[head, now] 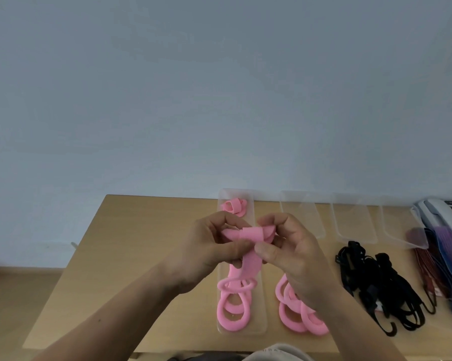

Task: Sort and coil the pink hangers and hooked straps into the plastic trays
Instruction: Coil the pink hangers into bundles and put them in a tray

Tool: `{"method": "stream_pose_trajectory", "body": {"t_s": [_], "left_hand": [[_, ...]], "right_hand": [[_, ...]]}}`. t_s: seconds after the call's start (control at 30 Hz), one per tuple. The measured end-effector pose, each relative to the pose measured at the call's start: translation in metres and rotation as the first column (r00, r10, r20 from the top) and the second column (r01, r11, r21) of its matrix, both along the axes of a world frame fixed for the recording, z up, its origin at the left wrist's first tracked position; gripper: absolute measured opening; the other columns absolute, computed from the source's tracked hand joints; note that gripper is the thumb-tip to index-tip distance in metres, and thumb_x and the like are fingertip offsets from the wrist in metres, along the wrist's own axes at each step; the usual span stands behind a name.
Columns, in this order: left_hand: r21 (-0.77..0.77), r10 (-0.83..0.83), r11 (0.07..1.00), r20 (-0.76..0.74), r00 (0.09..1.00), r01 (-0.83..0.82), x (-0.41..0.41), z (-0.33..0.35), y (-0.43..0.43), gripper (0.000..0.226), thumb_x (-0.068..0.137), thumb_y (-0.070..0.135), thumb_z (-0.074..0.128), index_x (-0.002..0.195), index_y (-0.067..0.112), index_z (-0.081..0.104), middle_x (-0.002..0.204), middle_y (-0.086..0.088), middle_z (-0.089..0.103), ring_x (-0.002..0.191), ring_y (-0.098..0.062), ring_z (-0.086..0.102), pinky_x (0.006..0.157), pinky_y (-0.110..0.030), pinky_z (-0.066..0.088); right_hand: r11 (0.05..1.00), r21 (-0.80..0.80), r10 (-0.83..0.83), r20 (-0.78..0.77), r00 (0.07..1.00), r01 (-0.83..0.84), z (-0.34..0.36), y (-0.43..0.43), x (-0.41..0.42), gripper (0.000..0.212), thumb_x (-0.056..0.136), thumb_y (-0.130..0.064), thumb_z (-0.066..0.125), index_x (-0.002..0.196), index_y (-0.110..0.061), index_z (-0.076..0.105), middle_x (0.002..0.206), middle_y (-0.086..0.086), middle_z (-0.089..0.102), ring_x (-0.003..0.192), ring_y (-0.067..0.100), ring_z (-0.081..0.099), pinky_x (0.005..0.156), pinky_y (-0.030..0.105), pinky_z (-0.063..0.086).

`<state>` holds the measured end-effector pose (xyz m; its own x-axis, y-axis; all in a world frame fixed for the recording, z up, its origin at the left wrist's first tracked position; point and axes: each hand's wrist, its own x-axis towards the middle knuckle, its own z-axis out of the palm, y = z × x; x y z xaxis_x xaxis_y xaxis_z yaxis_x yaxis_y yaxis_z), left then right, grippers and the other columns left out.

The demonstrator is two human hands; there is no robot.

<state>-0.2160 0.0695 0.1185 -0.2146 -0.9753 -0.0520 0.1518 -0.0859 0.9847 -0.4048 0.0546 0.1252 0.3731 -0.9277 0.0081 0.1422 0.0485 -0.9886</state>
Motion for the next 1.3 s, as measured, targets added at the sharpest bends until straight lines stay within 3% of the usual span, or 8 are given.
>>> {"method": "stream_pose_trajectory", "body": {"t_s": [0.23,0.4,0.6,0.7,0.87,1.07,1.17,1.3], "left_hand": [[-0.076,0.001,0.997,0.033,0.999,0.001,0.0,0.0,0.003,0.02,0.083,-0.011,0.069,0.095,0.005,0.068,0.089,-0.01,0.072,0.084,-0.022,0.07,0.074,-0.028,0.056],[0.009,0.063,0.998,0.084,0.994,-0.064,-0.002,-0.001,0.004,0.039,0.072,0.006,0.079,0.107,0.015,0.063,0.09,-0.011,0.069,0.083,-0.027,0.069,0.075,-0.033,0.057],[0.061,0.048,0.997,0.124,0.991,-0.056,-0.001,0.001,0.002,0.041,0.073,0.0,0.078,0.107,0.008,0.057,0.078,-0.006,0.07,0.066,-0.022,0.067,0.061,-0.03,0.054],[0.055,0.027,0.998,0.173,0.985,-0.037,-0.001,0.003,0.003,0.039,0.071,0.001,0.072,0.107,0.008,0.06,0.086,-0.014,0.069,0.072,-0.023,0.069,0.061,-0.031,0.055],[0.066,-0.04,0.997,0.129,0.991,0.032,0.001,0.008,0.002,0.025,0.079,0.013,0.069,0.103,0.007,0.067,0.093,-0.015,0.07,0.078,-0.024,0.067,0.069,-0.033,0.056],[0.008,0.005,1.0,0.098,0.995,-0.006,0.0,0.009,-0.001,0.024,0.08,0.014,0.072,0.103,0.006,0.069,0.098,-0.018,0.071,0.08,-0.025,0.067,0.069,-0.032,0.055],[-0.036,0.015,0.999,0.102,0.995,-0.011,0.001,0.008,-0.001,0.023,0.082,0.006,0.072,0.104,0.006,0.069,0.099,-0.015,0.073,0.087,-0.028,0.07,0.072,-0.031,0.055],[-0.099,0.043,0.995,0.145,0.988,-0.029,0.001,0.006,-0.001,0.027,0.078,0.008,0.071,0.104,0.011,0.067,0.097,-0.013,0.074,0.091,-0.033,0.071,0.08,-0.042,0.059]], "right_hand": [[0.997,0.066,-0.03,-0.138,0.99,0.039,0.003,-0.001,0.005,0.05,0.071,-0.042,0.071,0.095,0.002,0.064,0.07,0.01,0.067,0.056,0.021,0.057,0.055,0.032,0.049],[0.999,0.003,-0.045,-0.132,0.99,0.046,0.008,0.001,0.004,0.044,0.067,-0.033,0.074,0.092,0.003,0.067,0.066,0.008,0.064,0.054,0.016,0.054,0.053,0.025,0.048],[1.0,0.01,-0.02,-0.096,0.995,0.021,0.007,0.002,0.002,0.014,0.083,0.001,0.069,0.097,0.0,0.066,0.071,0.004,0.064,0.057,0.012,0.056,0.056,0.023,0.049],[1.0,0.007,-0.003,-0.09,0.996,0.004,0.005,0.001,0.001,0.02,0.083,0.008,0.067,0.099,-0.002,0.064,0.074,-0.004,0.069,0.063,0.006,0.064,0.059,0.017,0.051],[0.999,-0.033,-0.007,-0.124,0.992,0.003,0.004,0.002,0.004,0.033,0.079,0.01,0.071,0.104,-0.01,0.062,0.09,0.0,0.074,0.081,0.016,0.072,0.068,0.023,0.056],[1.0,-0.014,0.008,-0.085,0.996,-0.009,0.004,-0.001,0.003,0.035,0.08,0.012,0.07,0.107,-0.008,0.06,0.091,0.002,0.073,0.082,0.019,0.073,0.066,0.023,0.057],[1.0,-0.009,0.02,-0.077,0.997,-0.02,0.005,-0.004,0.003,0.027,0.081,-0.008,0.069,0.107,-0.003,0.063,0.086,0.0,0.07,0.07,0.013,0.066,0.063,0.022,0.053],[0.998,0.067,0.003,-0.153,0.988,0.008,0.005,-0.007,0.006,0.039,0.083,-0.042,0.07,0.093,-0.004,0.068,0.072,0.007,0.067,0.062,0.02,0.058,0.056,0.029,0.049]]}}
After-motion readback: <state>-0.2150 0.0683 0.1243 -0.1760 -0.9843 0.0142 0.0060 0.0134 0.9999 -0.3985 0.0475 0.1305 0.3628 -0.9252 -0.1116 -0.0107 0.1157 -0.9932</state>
